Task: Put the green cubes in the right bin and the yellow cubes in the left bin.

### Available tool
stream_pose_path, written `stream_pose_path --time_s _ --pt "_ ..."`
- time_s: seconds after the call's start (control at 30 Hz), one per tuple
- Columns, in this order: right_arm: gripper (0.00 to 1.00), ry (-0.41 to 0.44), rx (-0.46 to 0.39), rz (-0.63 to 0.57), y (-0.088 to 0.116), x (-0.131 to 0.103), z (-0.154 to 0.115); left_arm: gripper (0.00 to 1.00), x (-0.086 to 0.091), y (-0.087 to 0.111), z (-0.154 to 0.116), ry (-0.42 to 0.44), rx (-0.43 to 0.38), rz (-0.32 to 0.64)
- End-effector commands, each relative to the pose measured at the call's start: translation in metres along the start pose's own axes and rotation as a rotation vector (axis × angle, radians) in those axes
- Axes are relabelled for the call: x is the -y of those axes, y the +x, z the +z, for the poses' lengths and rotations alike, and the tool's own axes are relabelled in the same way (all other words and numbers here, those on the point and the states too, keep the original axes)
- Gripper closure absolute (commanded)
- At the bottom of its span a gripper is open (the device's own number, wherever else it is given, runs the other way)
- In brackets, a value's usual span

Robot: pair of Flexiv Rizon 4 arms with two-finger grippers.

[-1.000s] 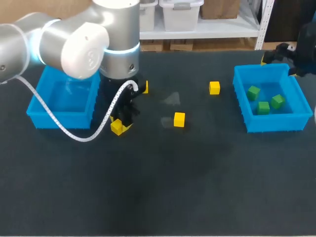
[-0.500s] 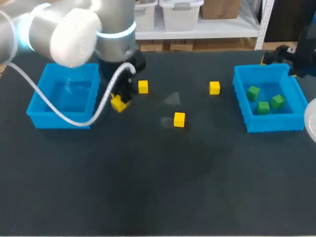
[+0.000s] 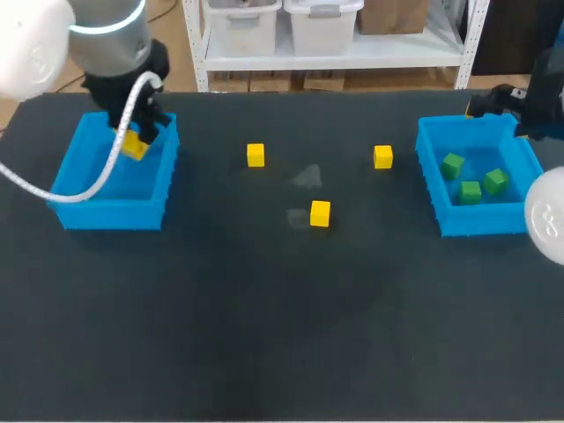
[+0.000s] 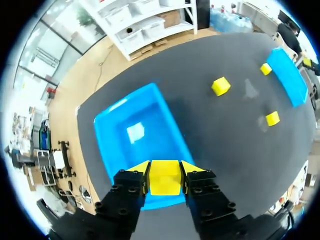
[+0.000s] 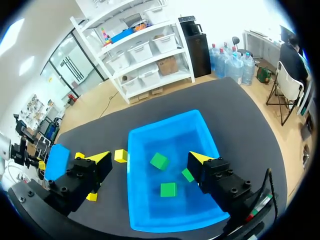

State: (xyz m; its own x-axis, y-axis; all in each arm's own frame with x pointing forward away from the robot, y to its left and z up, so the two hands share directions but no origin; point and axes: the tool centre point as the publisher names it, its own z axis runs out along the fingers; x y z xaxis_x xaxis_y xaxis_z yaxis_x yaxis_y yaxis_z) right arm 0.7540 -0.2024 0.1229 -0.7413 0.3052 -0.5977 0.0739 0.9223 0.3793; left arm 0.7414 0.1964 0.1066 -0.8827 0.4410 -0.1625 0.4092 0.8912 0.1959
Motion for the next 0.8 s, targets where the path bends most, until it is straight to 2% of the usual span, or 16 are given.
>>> stream_pose_path --time_s 0.03,0.17,0.27,0.4,0.5,0.6,0.8 --pt "0.0 0.004 0.001 0.0 0.0 -0.001 -0.001 0.0 -0.006 0.012 0.013 -0.046 0.044 -0.017" --pt "0.0 0.004 0.001 0.0 0.0 -0.001 -0.001 0.0 -0.005 0.007 0.012 -0.083 0.066 -0.012" --pt "0.0 0.004 0.001 0.0 0.0 -0.001 -0.001 0.0 0.006 -0.011 0.003 -0.082 0.115 0.023" --pt "0.0 0.004 0.001 0.0 0.0 -0.001 -0.001 0.0 0.028 -0.039 -0.009 -0.039 0.152 0.07" --pt "0.0 0.004 0.001 0.0 0.0 -0.001 -0.001 0.0 0.056 -0.064 -0.017 0.04 0.163 0.098" --pt "0.0 0.004 0.001 0.0 0.0 -0.001 -0.001 0.0 0.084 -0.08 -0.014 0.136 0.144 0.079" --pt "0.0 0.004 0.001 0.0 0.0 -0.001 -0.001 0.0 0.131 -0.102 0.006 0.196 0.079 0.035"
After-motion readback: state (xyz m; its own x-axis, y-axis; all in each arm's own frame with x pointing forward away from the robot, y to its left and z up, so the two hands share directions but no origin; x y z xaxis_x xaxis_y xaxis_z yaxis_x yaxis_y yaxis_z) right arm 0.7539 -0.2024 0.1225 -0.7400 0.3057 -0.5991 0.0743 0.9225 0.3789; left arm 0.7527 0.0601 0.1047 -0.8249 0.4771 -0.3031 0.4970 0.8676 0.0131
